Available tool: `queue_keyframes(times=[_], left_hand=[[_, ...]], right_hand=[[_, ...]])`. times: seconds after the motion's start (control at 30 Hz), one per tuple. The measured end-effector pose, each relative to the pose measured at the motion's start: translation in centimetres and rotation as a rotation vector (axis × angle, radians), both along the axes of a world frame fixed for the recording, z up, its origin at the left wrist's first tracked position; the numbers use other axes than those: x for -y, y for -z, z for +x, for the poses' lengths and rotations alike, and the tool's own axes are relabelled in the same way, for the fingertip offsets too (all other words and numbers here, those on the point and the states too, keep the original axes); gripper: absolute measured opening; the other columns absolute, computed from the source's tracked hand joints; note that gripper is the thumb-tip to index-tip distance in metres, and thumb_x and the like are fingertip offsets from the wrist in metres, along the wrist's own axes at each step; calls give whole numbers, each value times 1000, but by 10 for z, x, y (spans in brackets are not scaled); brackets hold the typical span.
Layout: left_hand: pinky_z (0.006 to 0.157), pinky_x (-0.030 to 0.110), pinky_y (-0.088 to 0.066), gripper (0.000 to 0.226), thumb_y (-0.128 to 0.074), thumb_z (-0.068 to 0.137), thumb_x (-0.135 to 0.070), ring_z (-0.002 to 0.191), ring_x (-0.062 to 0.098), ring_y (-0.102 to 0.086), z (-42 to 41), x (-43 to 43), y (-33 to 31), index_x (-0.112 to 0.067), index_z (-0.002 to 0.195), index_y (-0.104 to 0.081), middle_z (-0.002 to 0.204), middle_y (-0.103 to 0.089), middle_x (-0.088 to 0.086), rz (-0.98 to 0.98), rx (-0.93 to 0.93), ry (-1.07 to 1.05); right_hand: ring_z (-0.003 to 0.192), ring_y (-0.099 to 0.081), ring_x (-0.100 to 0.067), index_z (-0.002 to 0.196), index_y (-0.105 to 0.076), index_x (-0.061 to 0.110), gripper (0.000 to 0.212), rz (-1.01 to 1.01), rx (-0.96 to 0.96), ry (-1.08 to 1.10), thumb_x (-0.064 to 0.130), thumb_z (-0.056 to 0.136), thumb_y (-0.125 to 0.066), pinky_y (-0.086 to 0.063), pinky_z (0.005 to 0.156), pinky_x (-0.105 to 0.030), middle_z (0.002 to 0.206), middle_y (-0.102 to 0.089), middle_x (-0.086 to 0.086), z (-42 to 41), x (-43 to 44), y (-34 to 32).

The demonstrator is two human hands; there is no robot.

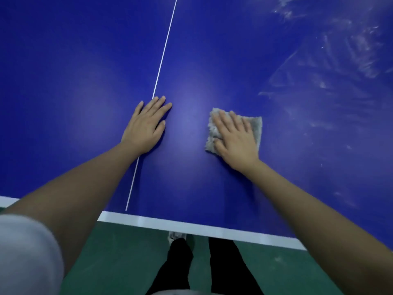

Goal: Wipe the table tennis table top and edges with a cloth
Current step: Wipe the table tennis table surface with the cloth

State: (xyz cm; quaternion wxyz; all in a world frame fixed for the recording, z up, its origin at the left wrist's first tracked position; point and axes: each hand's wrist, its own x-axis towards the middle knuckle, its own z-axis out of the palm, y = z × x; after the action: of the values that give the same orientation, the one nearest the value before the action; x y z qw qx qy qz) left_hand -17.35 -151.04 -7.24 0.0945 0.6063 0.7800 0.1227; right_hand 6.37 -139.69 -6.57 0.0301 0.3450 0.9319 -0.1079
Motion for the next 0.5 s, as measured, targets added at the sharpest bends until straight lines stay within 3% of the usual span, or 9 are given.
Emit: queue_keyframes(times=[0.17, 0.3, 0.5], left_hand=[[118, 37, -1, 49, -31, 96, -1, 143, 17, -17, -6, 0, 0, -14, 143, -37, 153, -28, 5, 73, 150, 7], [117, 38, -2, 50, -31, 95, -1, 143, 18, -17, -7, 1, 2, -14, 143, -37, 152, -28, 6, 86, 136, 18], [118, 38, -3, 50, -31, 95, -3, 144, 18, -16, -6, 2, 3, -14, 144, -34, 154, -26, 6, 86, 91, 36]], right_hand=[[141, -24, -27, 149, -26, 21, 64, -66, -69, -207, 33, 89, -45, -2, 112, -37, 155, -26, -1, -50, 102, -4], [142, -22, -25, 147, -32, 20, 60, -117, -68, -415, 32, 90, -48, 2, 114, -36, 155, -28, 0, -46, 157, -6], [141, -28, -19, 145, -36, 25, 60, -125, -11, -354, 33, 85, -38, -9, 117, -36, 152, -33, 5, 23, 166, -10]])
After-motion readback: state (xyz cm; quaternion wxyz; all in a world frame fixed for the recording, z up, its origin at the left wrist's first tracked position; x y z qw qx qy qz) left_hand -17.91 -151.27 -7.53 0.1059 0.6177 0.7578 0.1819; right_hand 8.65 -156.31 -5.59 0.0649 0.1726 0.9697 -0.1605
